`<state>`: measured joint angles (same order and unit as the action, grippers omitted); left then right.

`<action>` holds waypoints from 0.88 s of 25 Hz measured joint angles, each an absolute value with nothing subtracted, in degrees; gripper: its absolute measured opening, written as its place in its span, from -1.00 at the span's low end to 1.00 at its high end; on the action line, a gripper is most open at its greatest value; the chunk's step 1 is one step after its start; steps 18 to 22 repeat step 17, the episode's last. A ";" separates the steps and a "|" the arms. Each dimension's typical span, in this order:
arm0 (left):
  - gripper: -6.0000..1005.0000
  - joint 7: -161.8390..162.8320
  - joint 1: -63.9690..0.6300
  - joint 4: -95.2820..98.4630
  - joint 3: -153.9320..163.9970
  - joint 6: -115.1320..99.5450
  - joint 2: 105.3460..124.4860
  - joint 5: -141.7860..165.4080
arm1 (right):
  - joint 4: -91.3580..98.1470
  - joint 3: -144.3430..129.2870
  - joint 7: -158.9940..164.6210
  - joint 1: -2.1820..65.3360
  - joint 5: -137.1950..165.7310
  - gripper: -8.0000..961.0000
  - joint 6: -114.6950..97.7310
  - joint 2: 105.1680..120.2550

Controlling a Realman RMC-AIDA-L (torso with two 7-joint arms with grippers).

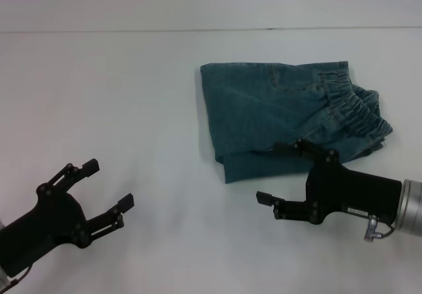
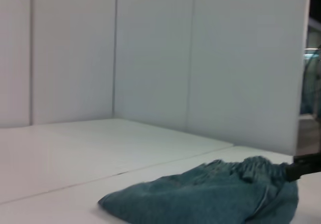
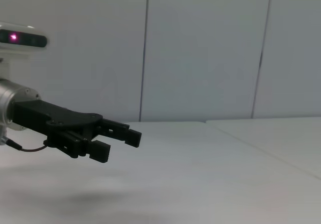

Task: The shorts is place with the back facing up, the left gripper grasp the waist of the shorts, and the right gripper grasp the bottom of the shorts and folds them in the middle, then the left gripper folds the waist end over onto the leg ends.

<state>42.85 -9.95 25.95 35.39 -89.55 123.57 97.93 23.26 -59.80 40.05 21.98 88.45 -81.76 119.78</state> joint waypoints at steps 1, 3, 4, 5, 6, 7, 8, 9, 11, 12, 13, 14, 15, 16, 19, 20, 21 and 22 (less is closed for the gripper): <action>0.83 42.16 -9.92 25.32 35.07 -89.42 123.54 97.94 | 23.00 -59.84 39.57 21.97 88.48 0.72 -81.76 119.76; 0.83 40.91 -9.85 24.56 34.84 -89.39 123.48 98.11 | 22.28 -60.09 38.79 22.22 88.80 0.79 -81.79 119.66; 0.83 40.50 -9.81 24.41 34.82 -89.39 123.45 98.32 | 22.07 -60.19 38.66 22.41 89.10 0.82 -81.81 119.62; 0.83 40.15 -9.76 24.29 34.78 -89.37 123.42 98.63 | 22.04 -60.26 38.67 22.52 89.45 0.85 -81.83 119.61; 0.83 40.20 -9.74 24.28 34.62 -89.31 123.40 98.82 | 22.03 -60.29 38.73 22.60 89.75 0.88 -81.91 119.59; 0.83 40.30 -9.71 24.26 34.47 -89.28 123.39 98.98 | 22.05 -60.29 38.81 22.65 89.97 0.91 -82.01 119.55; 0.83 40.59 -9.58 24.24 34.07 -89.28 123.29 99.23 | 22.17 -60.28 38.88 22.64 90.04 0.94 -82.04 119.49; 0.83 40.77 -9.44 24.23 33.75 -89.51 123.20 99.47 | 22.30 -60.23 38.92 22.60 90.06 0.94 -82.07 119.44; 0.83 41.01 -9.17 24.22 33.41 -90.40 122.95 100.02 | 22.47 -60.10 38.96 22.49 90.08 0.93 -82.20 119.26; 0.83 41.11 -9.08 24.22 33.36 -91.08 122.78 100.51 | 22.48 -60.06 39.00 22.48 90.09 0.93 -82.37 119.14; 0.83 41.19 -9.04 24.22 33.31 -91.54 122.67 100.89 | 22.45 -60.08 39.04 22.52 90.09 0.93 -82.55 118.96; 0.83 41.36 -9.04 24.22 33.07 -91.89 122.61 101.40 | 22.36 -60.13 39.10 22.60 90.09 0.93 -82.68 118.87; 0.83 41.55 -9.05 24.25 32.74 -92.07 122.54 101.96 | 22.28 -60.21 39.17 22.72 90.09 0.93 -82.79 118.80; 0.83 41.73 -9.05 24.25 32.39 -92.11 122.50 102.54 | 22.28 -60.26 39.22 22.77 90.09 0.93 -82.80 118.78; 0.83 41.96 -9.06 24.25 31.86 -92.11 122.42 103.14 | 22.33 -60.34 39.26 22.83 90.11 0.93 -82.81 118.76; 0.83 41.96 -9.06 24.25 31.86 -92.11 122.42 103.14 | 22.33 -60.34 39.26 22.83 90.11 0.93 -82.81 118.76; 0.83 41.96 -9.06 24.25 31.86 -92.11 122.42 103.14 | 22.33 -60.34 39.26 22.83 90.11 0.93 -82.81 118.76; 0.83 41.96 -9.06 24.25 31.86 -92.11 122.42 103.14 | 22.33 -60.34 39.26 22.83 90.11 0.93 -82.81 118.76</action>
